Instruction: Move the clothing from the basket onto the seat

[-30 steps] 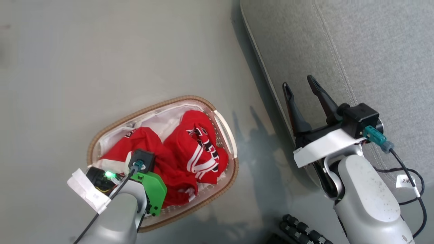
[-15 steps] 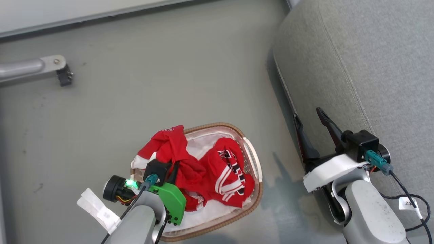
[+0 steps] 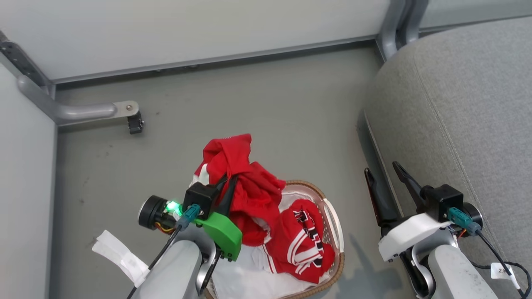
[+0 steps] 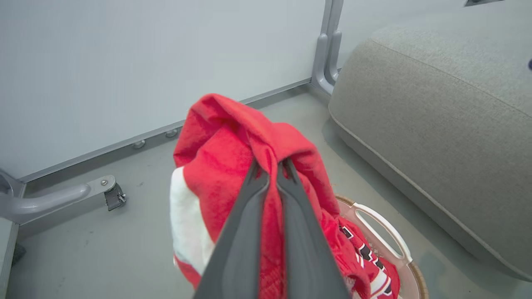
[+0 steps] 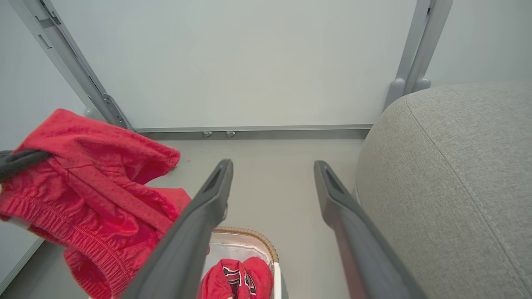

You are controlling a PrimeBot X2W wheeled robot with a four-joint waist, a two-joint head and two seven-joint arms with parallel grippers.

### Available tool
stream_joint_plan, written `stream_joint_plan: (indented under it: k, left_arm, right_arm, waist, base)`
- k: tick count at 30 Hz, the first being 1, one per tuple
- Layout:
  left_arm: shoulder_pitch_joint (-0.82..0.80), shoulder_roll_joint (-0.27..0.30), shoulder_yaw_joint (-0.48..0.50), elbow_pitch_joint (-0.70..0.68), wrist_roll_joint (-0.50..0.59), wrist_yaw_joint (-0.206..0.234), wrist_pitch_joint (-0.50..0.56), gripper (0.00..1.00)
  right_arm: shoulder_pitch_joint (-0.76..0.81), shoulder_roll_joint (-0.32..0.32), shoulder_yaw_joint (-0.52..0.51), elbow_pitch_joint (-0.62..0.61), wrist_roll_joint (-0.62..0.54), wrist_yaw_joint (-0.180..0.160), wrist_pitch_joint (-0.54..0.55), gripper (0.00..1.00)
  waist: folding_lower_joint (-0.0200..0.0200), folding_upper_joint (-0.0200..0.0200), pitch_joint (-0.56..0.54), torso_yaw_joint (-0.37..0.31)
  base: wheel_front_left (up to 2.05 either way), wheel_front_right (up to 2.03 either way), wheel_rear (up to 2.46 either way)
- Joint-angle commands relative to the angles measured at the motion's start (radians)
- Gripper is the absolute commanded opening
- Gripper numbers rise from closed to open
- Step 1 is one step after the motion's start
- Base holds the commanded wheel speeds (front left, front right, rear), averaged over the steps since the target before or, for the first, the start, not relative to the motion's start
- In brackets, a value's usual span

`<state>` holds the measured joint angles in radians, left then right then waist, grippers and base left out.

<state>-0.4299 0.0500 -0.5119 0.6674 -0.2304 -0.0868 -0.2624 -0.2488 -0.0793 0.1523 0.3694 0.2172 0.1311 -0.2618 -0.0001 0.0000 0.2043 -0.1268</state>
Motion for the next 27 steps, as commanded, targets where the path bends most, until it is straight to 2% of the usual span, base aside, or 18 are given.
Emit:
stream_joint_plan:
  k: [1, 20, 27]
  left_arm:
    - [0.001, 0.002, 0.007, -0.024, 0.009, -0.003, -0.004, 0.0]
    - [-0.04, 0.002, 0.041, -0.378, 0.011, -0.011, -0.004, 0.0]
    - [-0.008, 0.002, 0.053, -0.4, 0.006, -0.016, -0.002, 0.0]
  right_arm:
    - [0.023, -0.006, -0.004, 0.003, 0.001, -0.001, -0.005, 1.0]
    - [0.112, -0.001, -0.001, 0.031, 0.002, -0.001, -0.005, 1.0]
    - [0.112, 0.0, 0.042, 0.019, -0.002, -0.001, -0.005, 1.0]
  waist:
    - [0.0001, 0.0, -0.048, 0.038]
    - [0.0001, 0.0, -0.132, 0.074]
    - [0.0001, 0.0, -0.151, 0.077]
  base:
    - [0.0, 0.0, 0.0]
    - [0.0, 0.0, 0.0]
    - [0.0, 0.0, 0.0]
